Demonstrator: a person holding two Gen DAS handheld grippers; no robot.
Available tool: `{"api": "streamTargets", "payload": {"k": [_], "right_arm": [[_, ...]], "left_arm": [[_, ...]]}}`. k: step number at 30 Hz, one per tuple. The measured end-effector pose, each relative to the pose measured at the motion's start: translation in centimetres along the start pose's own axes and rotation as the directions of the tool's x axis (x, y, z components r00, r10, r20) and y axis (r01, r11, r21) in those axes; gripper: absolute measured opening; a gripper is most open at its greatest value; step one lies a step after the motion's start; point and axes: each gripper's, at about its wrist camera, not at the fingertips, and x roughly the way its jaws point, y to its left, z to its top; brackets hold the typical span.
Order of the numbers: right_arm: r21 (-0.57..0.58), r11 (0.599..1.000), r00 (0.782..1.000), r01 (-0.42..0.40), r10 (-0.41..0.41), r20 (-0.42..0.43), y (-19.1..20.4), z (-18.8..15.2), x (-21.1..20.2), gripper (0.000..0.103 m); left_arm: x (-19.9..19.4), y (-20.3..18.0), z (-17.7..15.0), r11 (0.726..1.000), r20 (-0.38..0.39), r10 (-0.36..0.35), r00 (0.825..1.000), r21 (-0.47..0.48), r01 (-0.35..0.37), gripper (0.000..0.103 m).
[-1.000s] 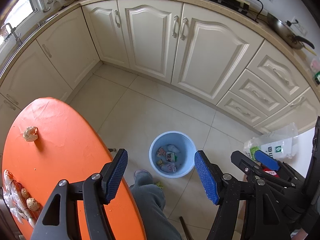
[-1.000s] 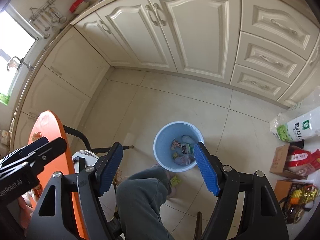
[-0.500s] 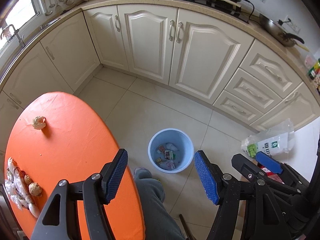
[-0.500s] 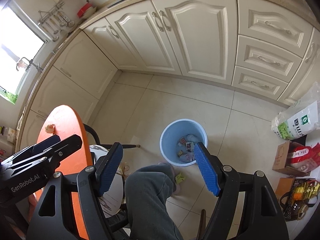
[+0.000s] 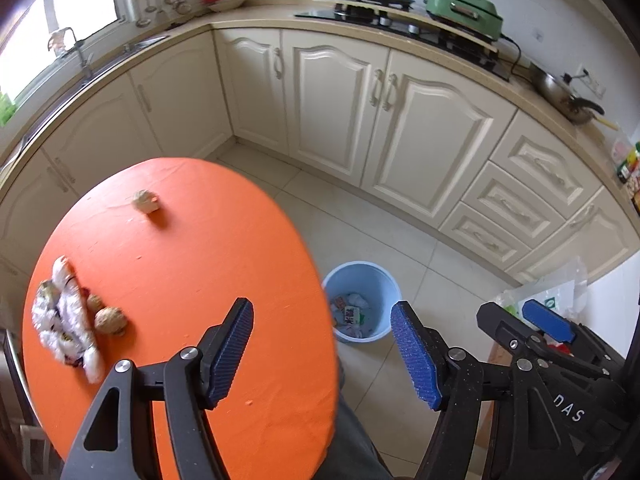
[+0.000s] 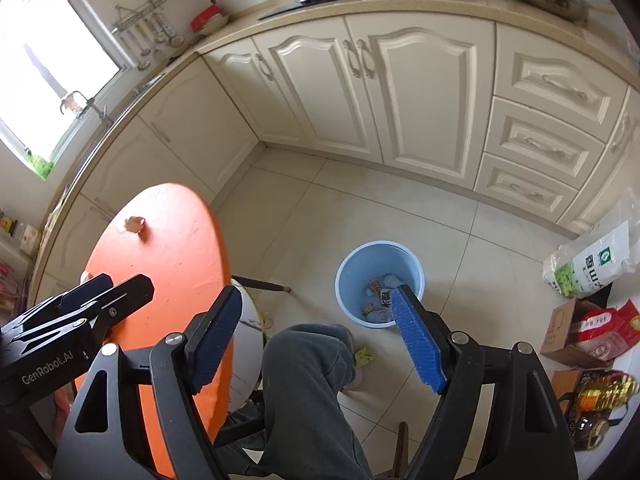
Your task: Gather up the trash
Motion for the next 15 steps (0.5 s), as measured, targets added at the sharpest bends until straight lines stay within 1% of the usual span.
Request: {"api": "streamTargets", "payload": {"k": [6,11,15], "right_arm": [[-0.097,0.995,0.999,-0.036,0.036,-0.009,4.8,-1.5,-0.3,0.082],[-0.172,0.983,0.998,-0.058,0.052,-0.037,9.5,-2.8,0.6,0.084],[-0.216,0.974,0.997,-0.065,0.052,-0.064,12.9,-3.9,1.9,0.084]], "left_arm": [[-4.2,5.2,-4.3,0.996,0.033,0.036,0.999,-0.087,-0.033,0.071],[-6.6,10.0,-7.4,0.987,0.035,0.048,0.998,-0.155,-0.042,0.073],[-7.5,14.8,-8.9,0.969,0.028,0.071,0.997,-0.238,-0.062,0.073]]}}
